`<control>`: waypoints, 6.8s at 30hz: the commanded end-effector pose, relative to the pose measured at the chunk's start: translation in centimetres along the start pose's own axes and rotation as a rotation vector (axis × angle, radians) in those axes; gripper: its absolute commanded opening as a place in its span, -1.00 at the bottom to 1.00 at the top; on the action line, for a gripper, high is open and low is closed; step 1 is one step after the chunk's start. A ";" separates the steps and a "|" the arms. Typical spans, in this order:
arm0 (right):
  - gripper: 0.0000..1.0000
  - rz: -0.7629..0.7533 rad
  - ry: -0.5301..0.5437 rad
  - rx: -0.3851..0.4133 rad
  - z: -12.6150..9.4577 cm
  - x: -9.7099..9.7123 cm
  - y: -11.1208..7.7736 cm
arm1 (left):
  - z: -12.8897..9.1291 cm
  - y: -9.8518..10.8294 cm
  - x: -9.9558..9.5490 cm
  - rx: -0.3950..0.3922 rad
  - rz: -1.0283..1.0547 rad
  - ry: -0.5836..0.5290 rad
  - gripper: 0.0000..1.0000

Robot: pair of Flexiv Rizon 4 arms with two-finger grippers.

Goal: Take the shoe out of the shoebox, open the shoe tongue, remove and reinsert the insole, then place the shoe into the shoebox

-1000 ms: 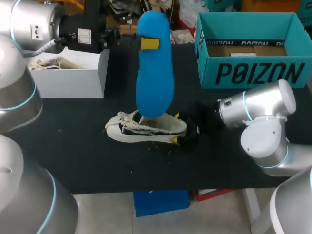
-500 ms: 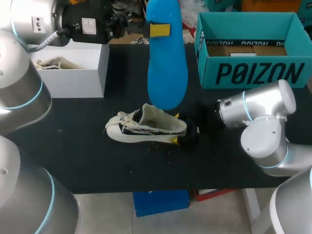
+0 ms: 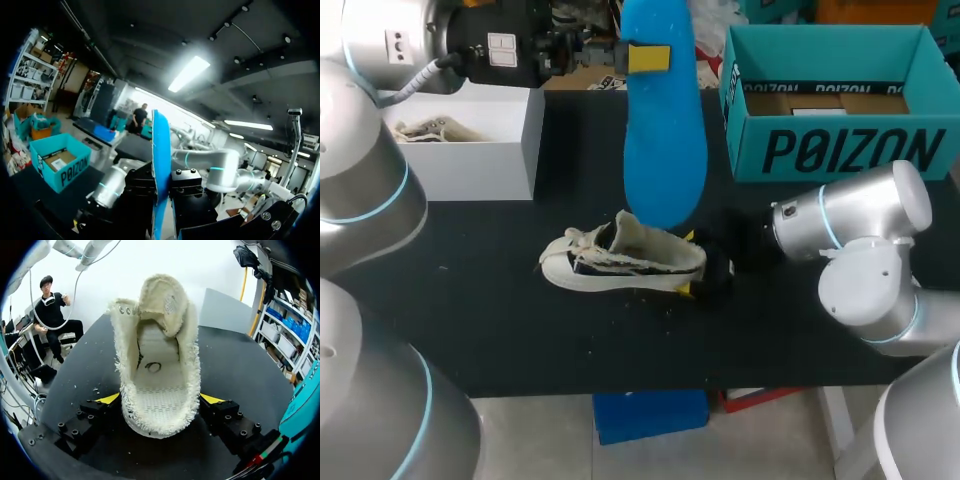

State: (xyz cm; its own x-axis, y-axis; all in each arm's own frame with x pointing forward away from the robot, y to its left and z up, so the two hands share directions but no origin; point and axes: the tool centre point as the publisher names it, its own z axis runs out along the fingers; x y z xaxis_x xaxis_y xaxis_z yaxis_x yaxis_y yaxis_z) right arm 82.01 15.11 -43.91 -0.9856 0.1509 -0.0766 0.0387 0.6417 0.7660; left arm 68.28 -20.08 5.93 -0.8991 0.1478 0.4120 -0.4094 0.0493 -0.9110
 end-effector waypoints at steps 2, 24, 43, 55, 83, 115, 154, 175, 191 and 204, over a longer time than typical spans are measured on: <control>1.00 -0.009 0.002 0.180 -3.4 -0.2 1.1 | 0.2 0.1 -0.1 -0.001 0.000 -0.001 -1.00; 1.00 -0.063 0.061 0.717 -4.4 -0.4 3.7 | 0.2 0.1 -0.1 -0.001 0.000 -0.001 -1.00; 1.00 -0.071 0.034 0.856 -3.3 0.1 5.2 | 0.2 0.1 -0.1 -0.001 0.000 -0.001 -1.00; 1.00 -0.072 0.053 0.852 -2.6 0.2 5.3 | 0.2 0.1 -0.1 -0.001 0.000 -0.001 -1.00; 1.00 -0.077 0.053 0.476 -3.0 0.4 5.1 | 0.2 0.1 -0.1 -0.001 0.000 -0.001 -1.00; 1.00 -0.025 0.029 0.048 -1.8 0.3 2.9 | 0.2 0.1 -0.1 -0.001 0.000 -0.001 -1.00; 1.00 0.038 0.055 -0.002 -1.4 0.5 2.0 | 0.2 0.1 -0.1 -0.001 0.000 -0.001 -1.00; 1.00 -0.071 -0.008 0.638 -4.2 -2.4 4.5 | 0.2 0.1 -0.1 -0.001 0.000 -0.001 -1.00; 1.00 -0.139 0.013 0.931 -1.3 -4.0 7.2 | 0.2 0.1 -0.1 -0.001 0.000 -0.001 -1.00; 1.00 -0.139 0.045 1.018 1.4 -4.3 7.9 | 0.2 0.1 -0.1 -0.001 0.000 -0.001 -1.00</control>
State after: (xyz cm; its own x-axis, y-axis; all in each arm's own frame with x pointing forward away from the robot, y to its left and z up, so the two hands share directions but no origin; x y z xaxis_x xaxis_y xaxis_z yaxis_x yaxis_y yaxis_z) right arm 86.31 19.81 -37.93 -0.9960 0.0100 -0.0886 -0.0009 0.9925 0.1224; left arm 68.27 -20.09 5.93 -0.8991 0.1481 0.4120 -0.4093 0.0494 -0.9111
